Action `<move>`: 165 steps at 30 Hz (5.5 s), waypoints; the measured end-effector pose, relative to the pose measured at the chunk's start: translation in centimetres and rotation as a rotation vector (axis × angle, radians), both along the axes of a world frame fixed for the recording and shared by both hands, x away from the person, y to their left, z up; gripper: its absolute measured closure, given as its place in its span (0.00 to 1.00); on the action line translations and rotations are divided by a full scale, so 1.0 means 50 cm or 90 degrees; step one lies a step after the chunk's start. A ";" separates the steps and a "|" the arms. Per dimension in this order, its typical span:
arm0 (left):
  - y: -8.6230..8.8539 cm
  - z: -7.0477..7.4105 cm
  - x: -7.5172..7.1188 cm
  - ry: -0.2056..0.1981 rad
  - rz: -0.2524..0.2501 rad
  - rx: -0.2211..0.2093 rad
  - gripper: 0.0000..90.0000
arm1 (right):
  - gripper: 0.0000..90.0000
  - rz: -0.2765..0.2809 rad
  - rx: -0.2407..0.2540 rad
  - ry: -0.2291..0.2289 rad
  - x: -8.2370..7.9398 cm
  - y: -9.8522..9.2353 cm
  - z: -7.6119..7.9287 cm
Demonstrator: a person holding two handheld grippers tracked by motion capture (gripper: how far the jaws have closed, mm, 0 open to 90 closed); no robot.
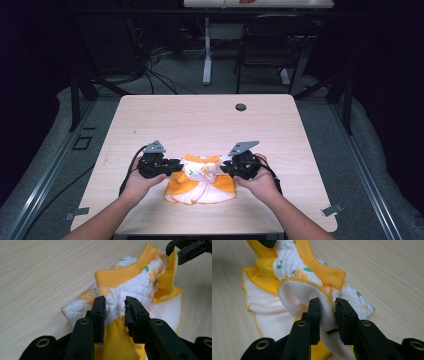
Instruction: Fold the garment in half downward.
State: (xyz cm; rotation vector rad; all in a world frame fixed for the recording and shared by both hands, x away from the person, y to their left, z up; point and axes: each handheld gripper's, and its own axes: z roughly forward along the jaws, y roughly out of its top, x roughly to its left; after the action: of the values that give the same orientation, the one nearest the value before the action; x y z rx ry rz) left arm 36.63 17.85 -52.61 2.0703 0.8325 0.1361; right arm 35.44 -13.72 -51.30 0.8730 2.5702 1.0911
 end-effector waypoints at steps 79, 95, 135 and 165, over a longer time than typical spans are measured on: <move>-0.015 -0.095 -0.073 0.059 0.003 0.040 1.00 | 0.99 0.031 0.039 0.097 -0.098 0.020 -0.115; -0.031 -0.094 -0.036 0.032 0.022 0.063 1.00 | 0.99 0.019 0.015 0.092 -0.066 0.028 -0.112; -0.056 -0.086 0.094 0.042 0.096 0.052 0.99 | 0.97 -0.047 -0.025 0.092 0.064 0.040 -0.097; 0.054 0.020 -0.060 -0.030 0.085 -0.010 0.61 | 0.61 -0.058 0.009 -0.042 -0.083 -0.041 0.003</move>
State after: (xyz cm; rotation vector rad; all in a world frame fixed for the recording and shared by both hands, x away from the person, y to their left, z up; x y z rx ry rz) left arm 33.63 20.56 -51.60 1.9894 0.9394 0.2505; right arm 31.27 -15.78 -51.14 0.9311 2.4473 1.0950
